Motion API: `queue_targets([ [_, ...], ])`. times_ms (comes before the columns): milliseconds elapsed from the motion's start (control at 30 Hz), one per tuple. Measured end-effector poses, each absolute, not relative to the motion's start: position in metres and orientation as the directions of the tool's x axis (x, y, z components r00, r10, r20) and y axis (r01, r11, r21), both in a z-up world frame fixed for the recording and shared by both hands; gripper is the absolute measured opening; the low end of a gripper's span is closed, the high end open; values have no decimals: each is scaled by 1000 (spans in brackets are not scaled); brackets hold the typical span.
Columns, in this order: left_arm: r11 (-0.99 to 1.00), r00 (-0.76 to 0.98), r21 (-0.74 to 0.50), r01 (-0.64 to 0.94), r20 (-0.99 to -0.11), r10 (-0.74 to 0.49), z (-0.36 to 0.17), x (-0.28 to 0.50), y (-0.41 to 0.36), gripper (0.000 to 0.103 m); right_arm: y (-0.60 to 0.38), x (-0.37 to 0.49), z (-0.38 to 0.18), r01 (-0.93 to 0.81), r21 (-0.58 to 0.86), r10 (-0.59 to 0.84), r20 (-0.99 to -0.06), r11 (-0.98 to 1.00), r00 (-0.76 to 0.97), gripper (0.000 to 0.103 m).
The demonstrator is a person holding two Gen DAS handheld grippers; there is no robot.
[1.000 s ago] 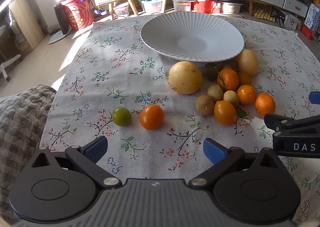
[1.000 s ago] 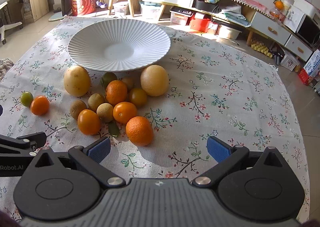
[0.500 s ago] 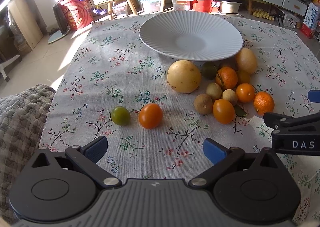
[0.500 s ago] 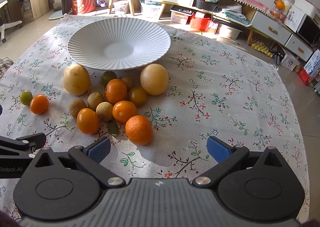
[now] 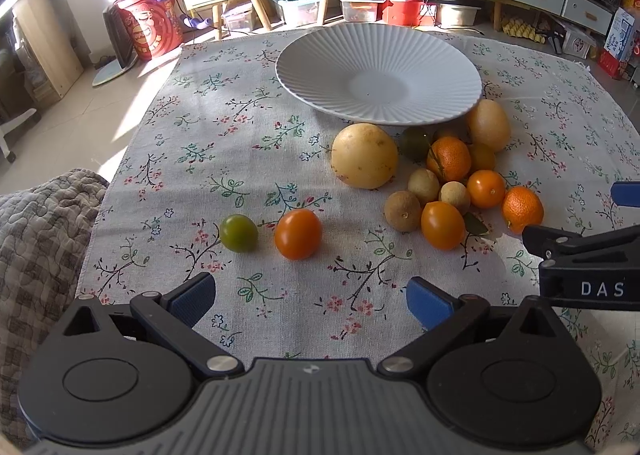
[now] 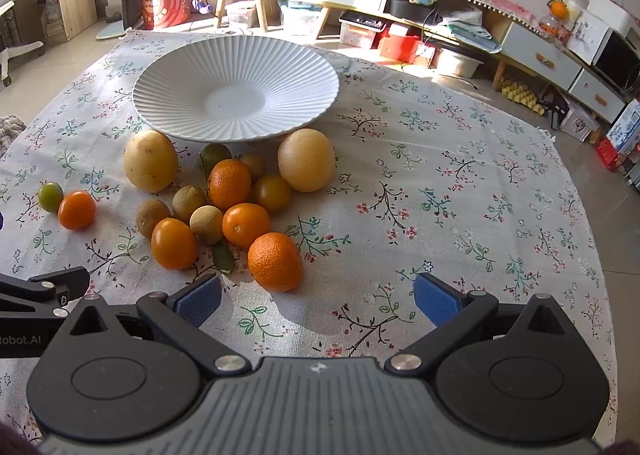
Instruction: Organize fruits
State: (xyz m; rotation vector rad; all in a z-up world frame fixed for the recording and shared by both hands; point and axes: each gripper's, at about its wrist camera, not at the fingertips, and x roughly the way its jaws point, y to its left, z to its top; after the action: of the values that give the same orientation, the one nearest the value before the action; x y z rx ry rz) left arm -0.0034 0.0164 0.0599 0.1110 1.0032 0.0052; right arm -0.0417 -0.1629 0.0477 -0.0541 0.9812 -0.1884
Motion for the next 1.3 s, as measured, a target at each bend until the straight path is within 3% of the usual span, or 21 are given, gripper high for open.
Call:
queue_targets([
  [333,995,548,46,88,-836,-10,65,1,17,95,-174,-37,53,128,-47,-108,-844,991,526,103],
  [867,974,592,153,165,-805,26,76,25,13,95,-183,-24,76,36,-52,-63,-821,998,567,103],
  [1300,975,643,64,211,-761,-89,70,44,12,95,-196,-4,76,29,15,-6,-798,999,603,102],
])
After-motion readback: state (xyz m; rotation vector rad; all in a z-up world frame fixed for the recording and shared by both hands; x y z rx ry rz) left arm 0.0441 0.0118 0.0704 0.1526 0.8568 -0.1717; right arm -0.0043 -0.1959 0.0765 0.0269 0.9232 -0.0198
